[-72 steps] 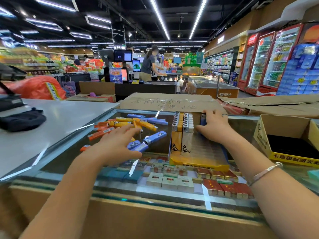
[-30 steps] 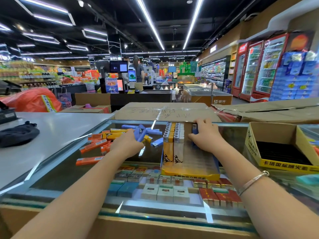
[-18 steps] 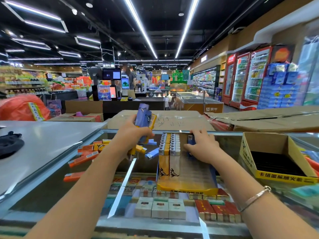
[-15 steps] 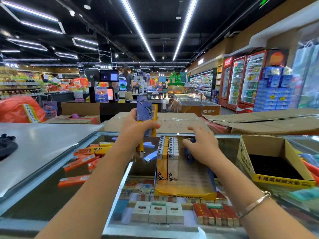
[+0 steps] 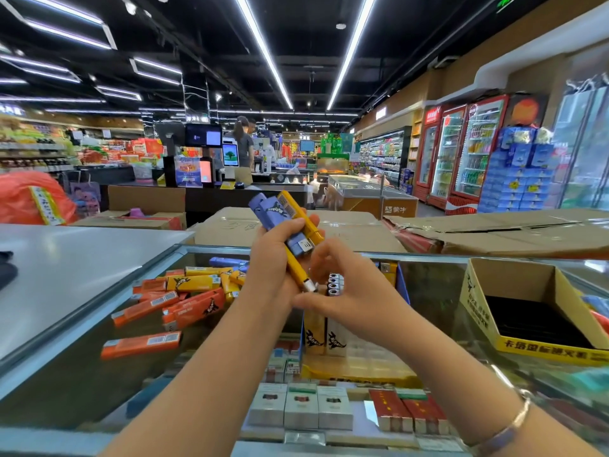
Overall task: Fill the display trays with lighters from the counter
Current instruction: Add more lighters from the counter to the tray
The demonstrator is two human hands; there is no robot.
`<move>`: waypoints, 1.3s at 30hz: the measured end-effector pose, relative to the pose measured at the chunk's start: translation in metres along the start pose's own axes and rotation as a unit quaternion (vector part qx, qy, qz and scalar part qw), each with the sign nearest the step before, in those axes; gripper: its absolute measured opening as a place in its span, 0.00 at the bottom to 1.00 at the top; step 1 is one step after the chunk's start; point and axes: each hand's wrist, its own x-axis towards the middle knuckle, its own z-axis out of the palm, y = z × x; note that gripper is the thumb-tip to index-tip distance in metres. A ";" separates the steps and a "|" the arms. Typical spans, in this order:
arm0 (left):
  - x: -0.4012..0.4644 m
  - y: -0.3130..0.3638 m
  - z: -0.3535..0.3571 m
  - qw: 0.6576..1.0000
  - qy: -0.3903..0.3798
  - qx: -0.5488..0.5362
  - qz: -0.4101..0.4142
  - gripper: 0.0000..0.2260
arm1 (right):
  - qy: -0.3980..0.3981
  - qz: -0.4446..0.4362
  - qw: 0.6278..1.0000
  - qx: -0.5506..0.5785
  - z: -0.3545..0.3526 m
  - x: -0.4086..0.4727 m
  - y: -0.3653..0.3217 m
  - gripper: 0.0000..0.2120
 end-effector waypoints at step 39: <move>0.002 0.003 -0.022 0.989 -0.051 0.133 0.042 0.12 | 0.008 0.159 0.960 -0.230 -0.065 0.006 0.061 0.09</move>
